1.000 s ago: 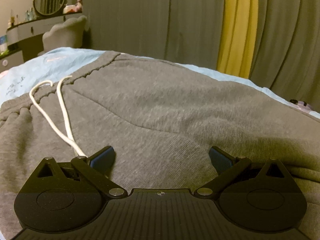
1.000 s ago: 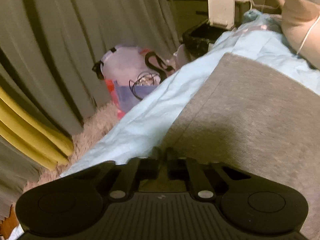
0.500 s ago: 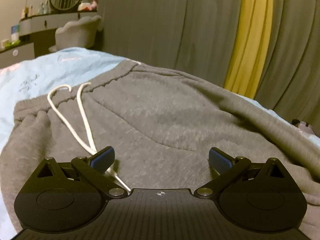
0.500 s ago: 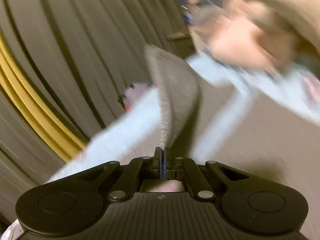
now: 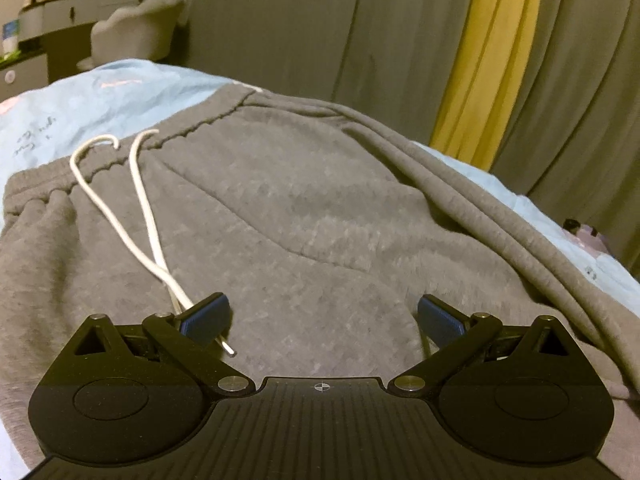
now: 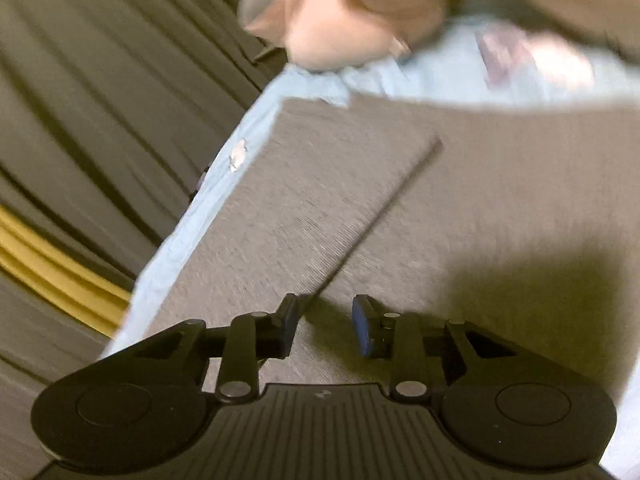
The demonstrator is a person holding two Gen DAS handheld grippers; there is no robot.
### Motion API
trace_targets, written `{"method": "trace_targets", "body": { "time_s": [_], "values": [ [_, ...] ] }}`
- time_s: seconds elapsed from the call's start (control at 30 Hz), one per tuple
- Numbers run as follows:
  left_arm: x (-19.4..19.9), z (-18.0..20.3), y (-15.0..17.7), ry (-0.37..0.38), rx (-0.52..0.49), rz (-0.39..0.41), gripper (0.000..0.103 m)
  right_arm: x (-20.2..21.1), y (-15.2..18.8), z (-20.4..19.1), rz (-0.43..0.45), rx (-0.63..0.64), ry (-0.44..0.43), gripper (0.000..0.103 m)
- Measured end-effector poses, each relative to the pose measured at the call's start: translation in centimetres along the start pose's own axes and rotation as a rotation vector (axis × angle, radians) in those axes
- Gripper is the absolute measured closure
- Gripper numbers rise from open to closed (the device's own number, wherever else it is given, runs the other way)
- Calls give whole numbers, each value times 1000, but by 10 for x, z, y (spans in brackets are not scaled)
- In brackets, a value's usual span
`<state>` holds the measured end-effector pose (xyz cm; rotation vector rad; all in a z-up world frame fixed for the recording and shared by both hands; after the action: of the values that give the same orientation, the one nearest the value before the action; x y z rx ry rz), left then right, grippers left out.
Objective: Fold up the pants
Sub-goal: 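Lift the leg hem with the right tool and fold it over the leg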
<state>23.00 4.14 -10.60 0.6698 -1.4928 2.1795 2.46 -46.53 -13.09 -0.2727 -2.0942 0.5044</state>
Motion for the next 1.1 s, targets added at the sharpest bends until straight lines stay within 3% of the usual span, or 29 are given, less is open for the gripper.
{"method": "trace_targets", "body": {
  "time_s": [0.23,0.3,0.33,0.5,0.67,0.83,1.0,1.1],
  "values": [
    [-4,7,4,22,-32,-9,0,-21,-10,-6,-8,-82,-113,82],
    [-7,9,5,49,-37,-18,0,-24,-8,-4,1,-117,-139,89],
    [-9,12,4,78,-35,-27,0,-24,-7,-5,3,-117,-155,97],
    [-8,21,-6,193,-22,-6,0,-28,-2,-1,-10,-131,-162,98],
    [-12,24,-27,202,-64,-19,0,-30,0,1,-6,-138,-177,100],
    [-25,31,-84,340,80,-18,0,-33,-3,3,-37,-144,-186,100],
    [-75,30,-126,350,253,-106,0,-39,-7,1,-54,-156,-193,100],
    [-99,24,-137,360,360,-116,1,-38,-6,5,-65,-175,-204,100]
  ]
}}
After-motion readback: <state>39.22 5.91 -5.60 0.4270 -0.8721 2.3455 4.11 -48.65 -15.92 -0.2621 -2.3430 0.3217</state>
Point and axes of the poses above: each gripper's, at about its wrist camera, not at the fingertips, and x roughly against the way its jaws point, z to its right, y to its underside, the point moved 7 cm from there along -x, roughly the way its jaws point, and after that the axes turned 12 degrees about y, right-handed, at the moved point
